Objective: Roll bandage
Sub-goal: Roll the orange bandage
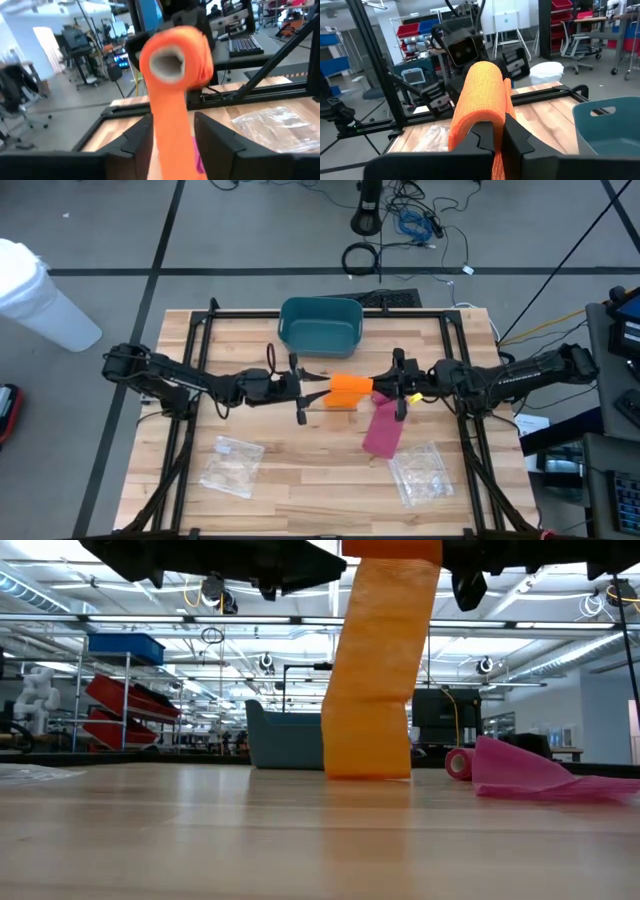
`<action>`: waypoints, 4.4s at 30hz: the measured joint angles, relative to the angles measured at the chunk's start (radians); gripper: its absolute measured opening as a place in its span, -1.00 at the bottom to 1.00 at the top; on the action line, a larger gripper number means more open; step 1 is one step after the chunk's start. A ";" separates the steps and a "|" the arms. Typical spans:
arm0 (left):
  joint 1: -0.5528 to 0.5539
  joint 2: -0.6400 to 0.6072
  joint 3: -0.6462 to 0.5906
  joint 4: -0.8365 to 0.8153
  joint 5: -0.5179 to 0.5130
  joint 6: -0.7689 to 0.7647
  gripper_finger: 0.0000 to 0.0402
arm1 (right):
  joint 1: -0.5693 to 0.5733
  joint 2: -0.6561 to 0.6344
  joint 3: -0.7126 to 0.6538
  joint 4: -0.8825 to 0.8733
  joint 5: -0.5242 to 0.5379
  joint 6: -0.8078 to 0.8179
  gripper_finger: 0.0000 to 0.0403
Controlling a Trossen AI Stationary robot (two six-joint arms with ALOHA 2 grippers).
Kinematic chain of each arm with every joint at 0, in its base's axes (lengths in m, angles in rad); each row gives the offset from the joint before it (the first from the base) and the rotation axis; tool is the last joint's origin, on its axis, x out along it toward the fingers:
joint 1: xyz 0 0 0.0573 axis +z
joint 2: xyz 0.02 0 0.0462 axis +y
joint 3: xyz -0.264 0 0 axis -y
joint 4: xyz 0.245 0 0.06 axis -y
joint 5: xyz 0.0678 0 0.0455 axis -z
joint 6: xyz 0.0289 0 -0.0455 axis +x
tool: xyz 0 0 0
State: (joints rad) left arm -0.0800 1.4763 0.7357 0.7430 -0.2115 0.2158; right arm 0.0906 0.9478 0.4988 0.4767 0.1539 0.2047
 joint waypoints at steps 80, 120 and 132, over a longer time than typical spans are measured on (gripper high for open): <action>-0.067 -0.012 0.101 -0.444 -0.033 -0.178 -0.33 | 0.069 -0.152 -0.001 -0.283 0.258 -0.533 -1.00; -0.025 -0.013 0.100 -0.145 0.095 -0.001 -0.33 | 0.068 -0.022 -0.005 -0.044 0.032 -0.433 -1.00; -0.024 -0.010 0.102 -0.148 0.081 -0.052 -0.33 | 0.066 -0.024 -0.005 0.006 0.040 -0.478 -1.00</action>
State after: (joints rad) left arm -0.1043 1.4658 0.8375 0.5953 -0.1303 0.1638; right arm 0.1571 0.9241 0.4942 0.4823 0.1936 -0.2737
